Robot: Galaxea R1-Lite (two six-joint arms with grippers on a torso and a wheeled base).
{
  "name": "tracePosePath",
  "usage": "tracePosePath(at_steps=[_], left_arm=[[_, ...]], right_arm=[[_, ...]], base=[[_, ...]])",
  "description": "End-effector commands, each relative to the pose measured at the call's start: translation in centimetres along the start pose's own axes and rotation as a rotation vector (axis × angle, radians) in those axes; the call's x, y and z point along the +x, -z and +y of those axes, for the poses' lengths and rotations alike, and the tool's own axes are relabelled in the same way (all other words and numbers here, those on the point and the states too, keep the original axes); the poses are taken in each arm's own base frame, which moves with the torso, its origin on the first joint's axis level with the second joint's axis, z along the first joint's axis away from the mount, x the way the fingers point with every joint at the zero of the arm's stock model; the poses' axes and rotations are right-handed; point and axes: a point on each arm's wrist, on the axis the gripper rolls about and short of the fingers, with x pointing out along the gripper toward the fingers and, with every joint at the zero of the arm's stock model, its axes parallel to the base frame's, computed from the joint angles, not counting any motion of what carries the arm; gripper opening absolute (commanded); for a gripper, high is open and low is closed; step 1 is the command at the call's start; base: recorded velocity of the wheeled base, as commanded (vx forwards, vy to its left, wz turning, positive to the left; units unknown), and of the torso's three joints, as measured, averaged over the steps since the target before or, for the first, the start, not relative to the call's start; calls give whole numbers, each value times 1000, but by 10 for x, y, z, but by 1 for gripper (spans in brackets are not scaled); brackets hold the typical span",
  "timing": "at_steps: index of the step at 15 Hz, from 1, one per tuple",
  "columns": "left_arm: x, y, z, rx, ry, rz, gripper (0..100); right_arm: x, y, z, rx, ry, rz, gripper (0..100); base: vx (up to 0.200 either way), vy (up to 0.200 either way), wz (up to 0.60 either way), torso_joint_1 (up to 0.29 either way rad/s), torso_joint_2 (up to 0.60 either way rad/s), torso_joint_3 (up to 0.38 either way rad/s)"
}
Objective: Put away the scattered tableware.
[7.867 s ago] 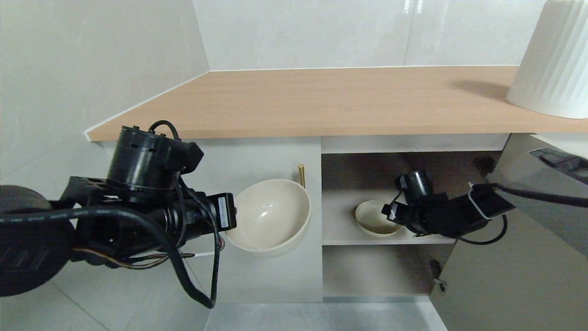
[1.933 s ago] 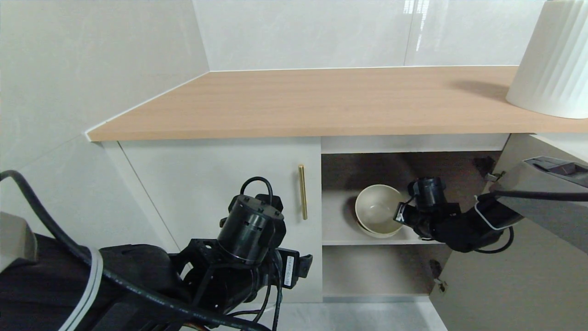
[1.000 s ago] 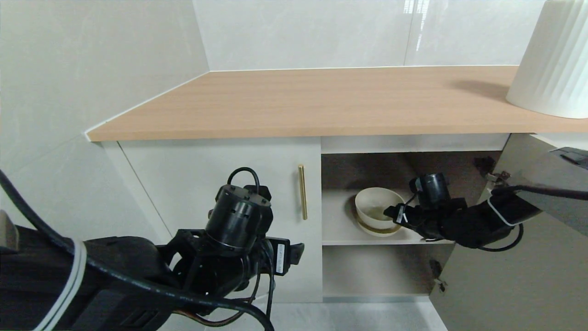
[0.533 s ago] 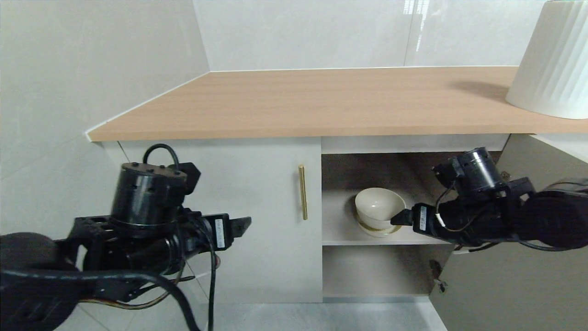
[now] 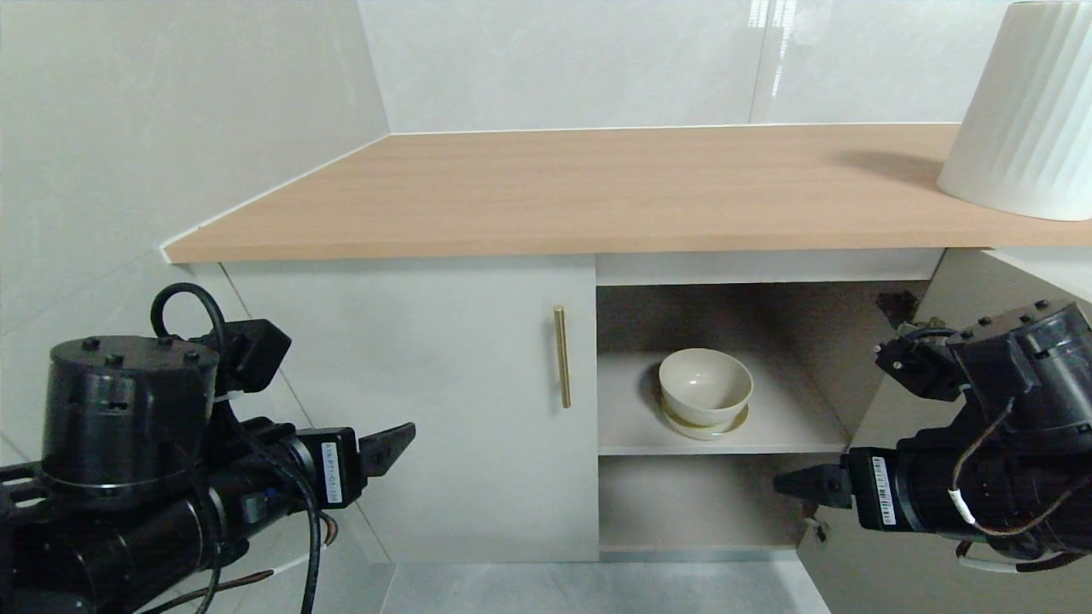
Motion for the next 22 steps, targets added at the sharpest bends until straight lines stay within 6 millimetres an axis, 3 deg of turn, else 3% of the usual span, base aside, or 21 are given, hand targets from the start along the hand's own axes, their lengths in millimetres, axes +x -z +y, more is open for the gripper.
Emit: tracePosePath(at_steps=[1, 22], left_arm=[[2, 2, -2, 6, 2, 10, 100], [4, 4, -4, 9, 8, 23, 100]], right_arm=[[-5, 2, 0, -4, -11, -8, 100], [4, 5, -1, -7, 10, 24, 100]], base=[[0, 0, 0, 0, 0, 0], [-190, 0, 0, 3, 3, 2]])
